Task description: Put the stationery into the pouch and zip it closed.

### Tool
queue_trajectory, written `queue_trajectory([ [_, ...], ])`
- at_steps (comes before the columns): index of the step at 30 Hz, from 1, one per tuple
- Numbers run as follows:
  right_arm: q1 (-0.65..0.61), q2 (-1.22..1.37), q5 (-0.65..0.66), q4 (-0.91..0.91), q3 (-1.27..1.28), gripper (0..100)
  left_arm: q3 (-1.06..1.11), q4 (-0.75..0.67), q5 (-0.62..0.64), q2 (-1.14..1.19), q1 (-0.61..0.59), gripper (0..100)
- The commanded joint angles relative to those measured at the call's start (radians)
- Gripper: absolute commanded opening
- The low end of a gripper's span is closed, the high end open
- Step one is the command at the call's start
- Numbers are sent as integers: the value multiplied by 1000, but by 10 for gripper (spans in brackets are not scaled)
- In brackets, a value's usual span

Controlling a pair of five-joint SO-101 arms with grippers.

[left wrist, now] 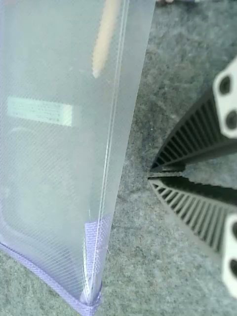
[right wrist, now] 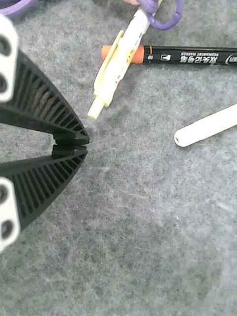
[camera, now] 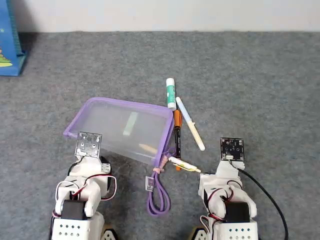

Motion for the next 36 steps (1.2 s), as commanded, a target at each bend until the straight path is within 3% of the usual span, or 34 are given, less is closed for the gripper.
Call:
queue_trajectory([
  [1, 10, -12, -9, 2, 18, 13, -10, 3, -2, -11, -3, 14],
  [30, 7, -13, -2, -4, 18, 15, -10, 3, -2, -11, -3, 14],
  [36, -19, -13, 170, -216, 9, 10, -10, 3, -2, -11, -3, 14],
])
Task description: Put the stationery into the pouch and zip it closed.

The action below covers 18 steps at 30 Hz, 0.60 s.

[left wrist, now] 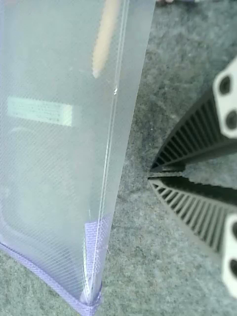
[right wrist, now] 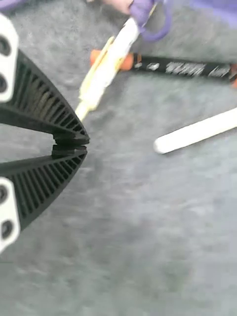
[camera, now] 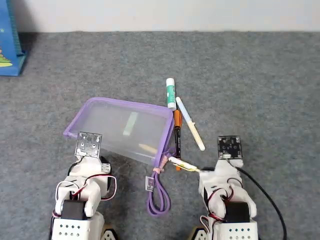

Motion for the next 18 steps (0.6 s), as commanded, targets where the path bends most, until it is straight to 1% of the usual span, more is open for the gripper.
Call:
queue_trajectory([
  [1, -15, -12, 52, -170, 2, 10, -10, 3, -2, -11, -3, 14],
  [4, -45, -5, -3, -223, -20, 10, -10, 3, -2, -11, -3, 14],
  [9, -194, -4, -8, -176, -83, 10, -10, 3, -2, -11, -3, 14],
  [14, -352, -2, -3, -188, -106, 10, -10, 3, -2, -11, -3, 14],
  [16, -381, -2, -2, -194, -101, 10, -10, 3, -2, -11, -3, 14],
  [18, -384, -2, 0, -194, -101, 10, -10, 3, -2, -11, -3, 14],
])
